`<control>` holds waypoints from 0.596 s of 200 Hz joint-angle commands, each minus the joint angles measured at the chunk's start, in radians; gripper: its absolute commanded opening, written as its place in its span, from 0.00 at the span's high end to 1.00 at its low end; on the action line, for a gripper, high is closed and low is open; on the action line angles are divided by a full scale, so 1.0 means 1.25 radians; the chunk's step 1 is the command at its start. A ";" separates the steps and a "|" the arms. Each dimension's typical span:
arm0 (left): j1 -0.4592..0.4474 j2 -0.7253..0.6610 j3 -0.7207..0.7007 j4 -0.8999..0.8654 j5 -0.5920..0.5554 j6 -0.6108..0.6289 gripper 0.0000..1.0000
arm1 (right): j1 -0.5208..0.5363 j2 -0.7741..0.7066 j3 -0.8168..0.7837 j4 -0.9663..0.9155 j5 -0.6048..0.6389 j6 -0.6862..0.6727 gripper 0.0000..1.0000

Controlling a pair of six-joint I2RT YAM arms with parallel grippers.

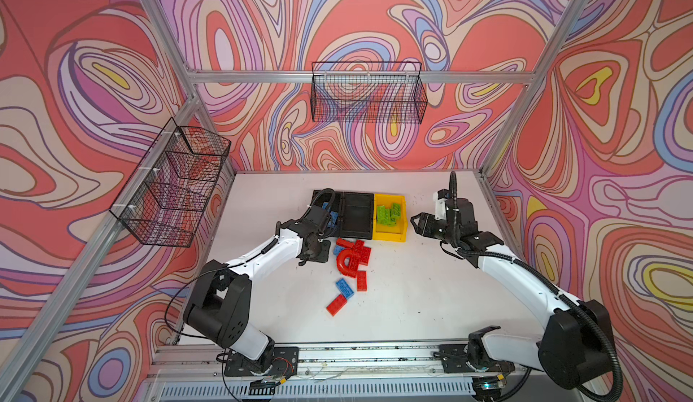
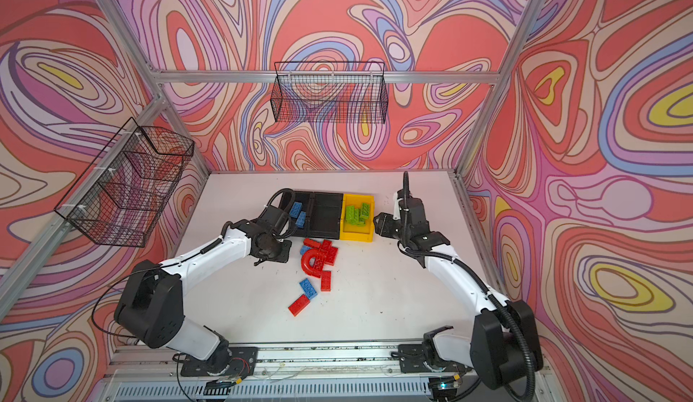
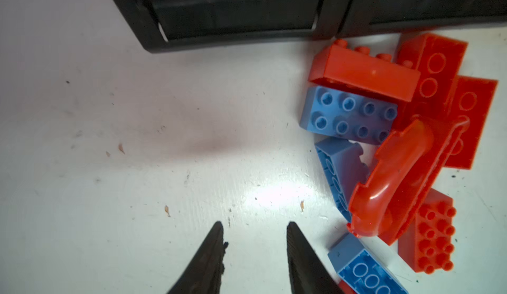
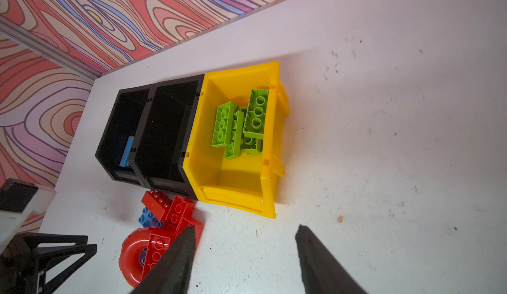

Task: Sort the legos into containers by color
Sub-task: Move the lego to the center of the table.

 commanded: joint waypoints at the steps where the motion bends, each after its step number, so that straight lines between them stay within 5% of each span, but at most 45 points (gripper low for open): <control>1: -0.022 0.028 0.008 0.036 0.023 -0.044 0.59 | 0.002 -0.002 0.022 -0.007 0.006 -0.003 0.37; 119: -0.136 0.170 0.160 0.075 0.086 -0.097 0.60 | 0.002 -0.036 -0.008 -0.016 0.028 0.001 0.37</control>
